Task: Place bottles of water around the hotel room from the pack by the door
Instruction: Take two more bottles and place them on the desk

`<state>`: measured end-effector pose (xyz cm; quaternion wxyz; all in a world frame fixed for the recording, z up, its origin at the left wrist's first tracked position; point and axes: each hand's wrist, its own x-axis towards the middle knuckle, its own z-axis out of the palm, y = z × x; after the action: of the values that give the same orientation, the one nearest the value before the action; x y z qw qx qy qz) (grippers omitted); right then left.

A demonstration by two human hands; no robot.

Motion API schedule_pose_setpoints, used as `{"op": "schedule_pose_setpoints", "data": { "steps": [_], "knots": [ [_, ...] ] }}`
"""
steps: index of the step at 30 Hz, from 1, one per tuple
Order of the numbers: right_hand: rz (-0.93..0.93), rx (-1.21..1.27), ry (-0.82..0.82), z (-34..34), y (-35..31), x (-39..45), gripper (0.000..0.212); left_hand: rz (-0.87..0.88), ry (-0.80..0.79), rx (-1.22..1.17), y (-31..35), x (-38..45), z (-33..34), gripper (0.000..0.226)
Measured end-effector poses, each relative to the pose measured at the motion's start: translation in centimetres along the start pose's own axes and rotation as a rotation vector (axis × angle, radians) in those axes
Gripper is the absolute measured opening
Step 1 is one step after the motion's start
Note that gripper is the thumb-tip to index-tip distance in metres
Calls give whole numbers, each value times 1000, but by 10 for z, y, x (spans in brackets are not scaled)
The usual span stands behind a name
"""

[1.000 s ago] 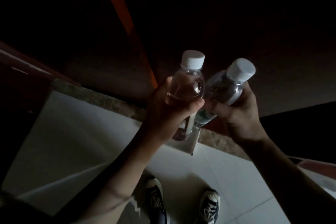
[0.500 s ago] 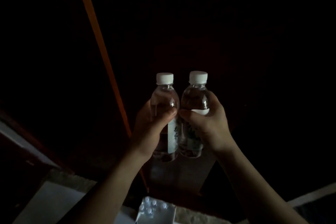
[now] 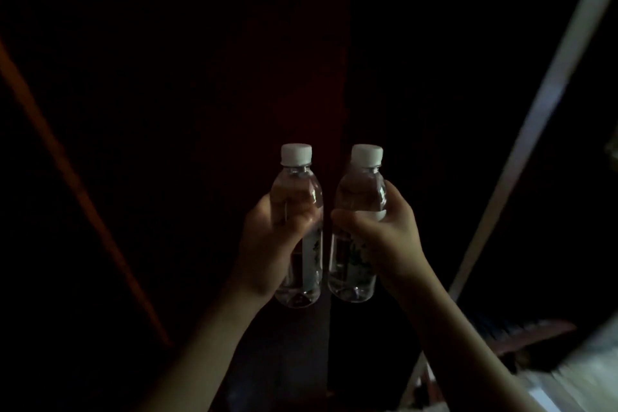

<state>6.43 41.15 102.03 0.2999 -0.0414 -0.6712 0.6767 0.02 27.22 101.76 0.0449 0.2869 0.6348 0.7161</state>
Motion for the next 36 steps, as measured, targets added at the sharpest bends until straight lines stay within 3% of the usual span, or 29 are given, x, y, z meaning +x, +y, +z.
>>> {"op": "schedule_pose_setpoints", "data": {
  "steps": [3, 8, 15, 20, 26, 32, 36],
  "knots": [
    [-26, -52, 192, -55, -14, -18, 36, -13, -178, -130, -5, 6, 43, 32],
    [-75, -88, 477, -169, -43, -69, 42, 9, -408, -276, -3, -7, 169, 49],
    [-171, -177, 815, -344, -103, -177, 63, 27, -652, -361, 16, -62, 368, 46],
    [-201, -304, 1017, -454, -141, -249, 49, -5, -777, -442, 28, -107, 488, 46],
    [-207, -387, 1129, -535, -174, -296, 59, -25, -905, -464, 39, -138, 591, 51],
    [-266, -386, 1183, -610, -186, -299, 32, 23, -980, -464, 42, -137, 689, 40],
    [-249, -412, 1235, -675, -173, -280, 35, 47, -979, -466, 22, -122, 759, 38]
  ]
}}
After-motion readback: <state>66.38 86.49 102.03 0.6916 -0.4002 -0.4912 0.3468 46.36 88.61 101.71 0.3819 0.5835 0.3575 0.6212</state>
